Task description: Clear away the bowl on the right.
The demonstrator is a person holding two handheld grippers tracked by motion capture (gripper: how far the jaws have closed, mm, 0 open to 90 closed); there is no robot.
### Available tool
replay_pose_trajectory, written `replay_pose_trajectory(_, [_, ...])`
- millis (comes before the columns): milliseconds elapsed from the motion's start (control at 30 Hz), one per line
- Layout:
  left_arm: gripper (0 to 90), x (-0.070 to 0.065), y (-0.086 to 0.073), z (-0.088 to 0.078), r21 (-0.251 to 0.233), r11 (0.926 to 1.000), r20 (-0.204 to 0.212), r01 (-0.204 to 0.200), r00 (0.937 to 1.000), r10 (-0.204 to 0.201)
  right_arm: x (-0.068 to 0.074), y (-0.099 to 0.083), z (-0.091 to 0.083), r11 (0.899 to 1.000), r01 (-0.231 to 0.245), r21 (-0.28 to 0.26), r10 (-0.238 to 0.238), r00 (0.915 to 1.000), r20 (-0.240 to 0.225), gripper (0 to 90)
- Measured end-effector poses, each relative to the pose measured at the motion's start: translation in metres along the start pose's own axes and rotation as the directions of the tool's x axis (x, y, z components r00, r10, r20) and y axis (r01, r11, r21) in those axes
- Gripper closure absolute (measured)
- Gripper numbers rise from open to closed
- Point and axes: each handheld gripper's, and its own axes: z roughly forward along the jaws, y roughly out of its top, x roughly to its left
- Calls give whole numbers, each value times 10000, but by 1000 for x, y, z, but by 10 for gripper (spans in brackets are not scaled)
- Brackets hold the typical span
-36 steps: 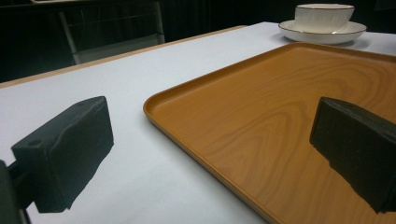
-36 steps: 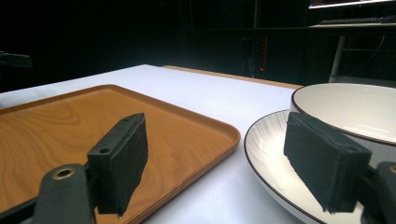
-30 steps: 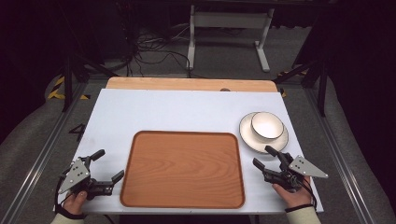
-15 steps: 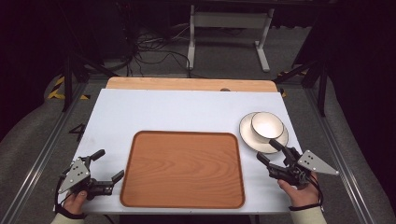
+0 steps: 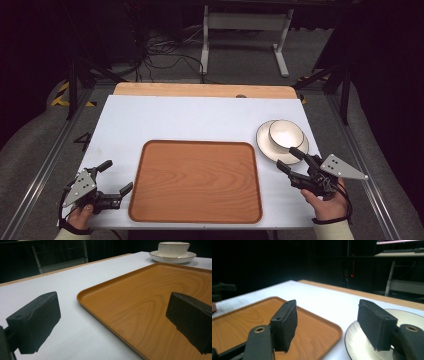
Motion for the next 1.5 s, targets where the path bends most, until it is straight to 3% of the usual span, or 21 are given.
replay_pose_trajectory(200, [2,0,0,0,-20,10000,2,3,10000,-3,-2,5,0,9999,122,-102,-121,9999,95,344])
replay_pose_trajectory(467, [2,0,0,0,16,10000,-12,-32,10000,32,-7,19,1,9993,-283,237,272,9985,478,391])
replay_pose_trajectory(633, [2,0,0,0,24,10000,-10,-19,10000,19,-11,25,4,9991,-244,356,221,9976,650,391])
replay_pose_trajectory(833, [3,0,0,0,24,10000,-7,-18,10000,18,-20,34,10,9994,47,332,-74,9968,801,367])
replay_pose_trajectory(1300, [2,0,0,0,32,10000,-5,-24,10000,24,-47,52,24,9980,-88,625,14,9930,1180,359])
replay_pose_trajectory(1500, [2,0,0,0,26,10000,-5,-23,10000,23,-54,55,31,9985,-410,376,360,9914,1257,380])
